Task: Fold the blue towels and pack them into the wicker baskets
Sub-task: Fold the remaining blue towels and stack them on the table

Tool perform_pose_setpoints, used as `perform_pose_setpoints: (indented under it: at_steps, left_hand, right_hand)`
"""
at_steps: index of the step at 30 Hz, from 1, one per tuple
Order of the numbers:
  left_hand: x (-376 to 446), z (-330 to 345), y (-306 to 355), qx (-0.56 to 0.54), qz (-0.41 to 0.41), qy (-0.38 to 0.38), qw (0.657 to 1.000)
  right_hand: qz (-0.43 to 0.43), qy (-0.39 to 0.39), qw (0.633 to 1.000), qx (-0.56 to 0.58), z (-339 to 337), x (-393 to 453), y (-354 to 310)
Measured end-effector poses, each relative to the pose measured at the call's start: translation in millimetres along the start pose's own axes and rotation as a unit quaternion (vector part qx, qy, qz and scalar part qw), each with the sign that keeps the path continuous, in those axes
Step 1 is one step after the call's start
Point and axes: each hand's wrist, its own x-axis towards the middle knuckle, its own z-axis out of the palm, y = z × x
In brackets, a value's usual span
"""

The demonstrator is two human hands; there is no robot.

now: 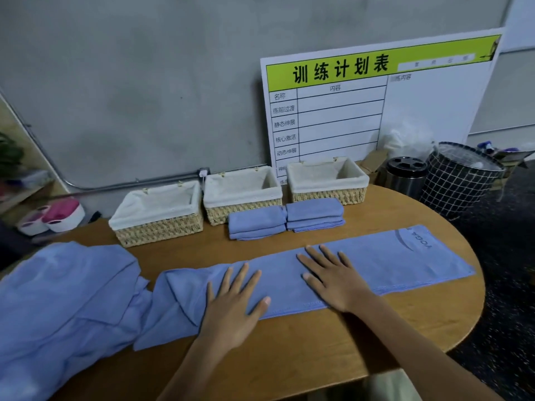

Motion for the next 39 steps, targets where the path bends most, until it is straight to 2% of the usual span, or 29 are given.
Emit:
perform_pose_setpoints:
  at_steps: [2, 4, 6, 7, 10, 12, 15, 18, 22, 25, 29, 33, 39]
  left_hand:
    - [-5.8, -6.2, -3.9, -0.051, 0.030, -0.015, 0.998]
    - [-10.1, -19.5, -11.8, -0.174, 0.059, -0.016, 0.983]
    - [-15.3, -39.5, -30.0, -0.289, 0.087, 0.024, 0.953]
    - [-17.3, -50.0, -44.4, -0.301, 0.101, 0.061, 0.946]
    - [-14.4, -76.0, -108.4, -0.237, 0.101, 0.148, 0.955]
    - [-6.9, -87.6, -156.5, -0.185, 0.084, 0.132, 0.970]
    - [6.3, -97.7, -196.4, -0.123, 0.060, 0.065, 0.989]
    - [23.7, -104.2, -200.1, -0.076, 0.076, 0.016, 0.994]
    - [40.0, -110.1, -201.4, -0.074, 0.080, -0.021, 0.994]
    - [40.0, -114.4, -204.6, -0.074, 0.074, -0.040, 0.994]
    - [38.1, -122.3, -207.0, -0.080, 0.069, -0.039, 0.994]
    - [37.3, -127.8, -206.1, -0.072, 0.077, -0.040, 0.994]
    - [41.2, -120.0, -215.3, -0.016, 0.071, -0.044, 0.996]
  right_hand:
    - [-0.003, 0.004, 1.000, -0.025, -2.4, -1.0, -3.1]
    - [-0.011, 0.069, 0.997, -0.038, -3.3, -0.4, -14.3]
    - [-0.035, 0.147, 0.988, -0.001, -0.7, 1.8, -39.9]
    - [-0.048, 0.159, 0.986, 0.027, 2.5, 4.4, -57.6]
    - [-0.083, 0.110, 0.987, 0.081, 11.9, 14.8, -121.2]
    - [-0.102, 0.092, 0.986, 0.092, 17.1, 22.4, -157.1]
    - [-0.115, 0.100, 0.985, 0.076, 23.8, 31.1, -190.9]
    - [-0.104, 0.111, 0.986, 0.067, 28.2, 38.3, -209.1]
    - [-0.111, 0.182, 0.970, 0.118, 37.3, 47.5, -221.3]
    - [-0.178, 0.250, 0.941, 0.141, 43.2, 49.8, -224.4]
    - [-0.312, 0.298, 0.900, 0.059, 46.7, 47.3, -230.9]
    - [-0.355, 0.286, 0.890, -0.016, 47.4, 44.2, -238.1]
    - [-0.371, 0.221, 0.902, -0.014, 53.2, 42.5, -239.6]
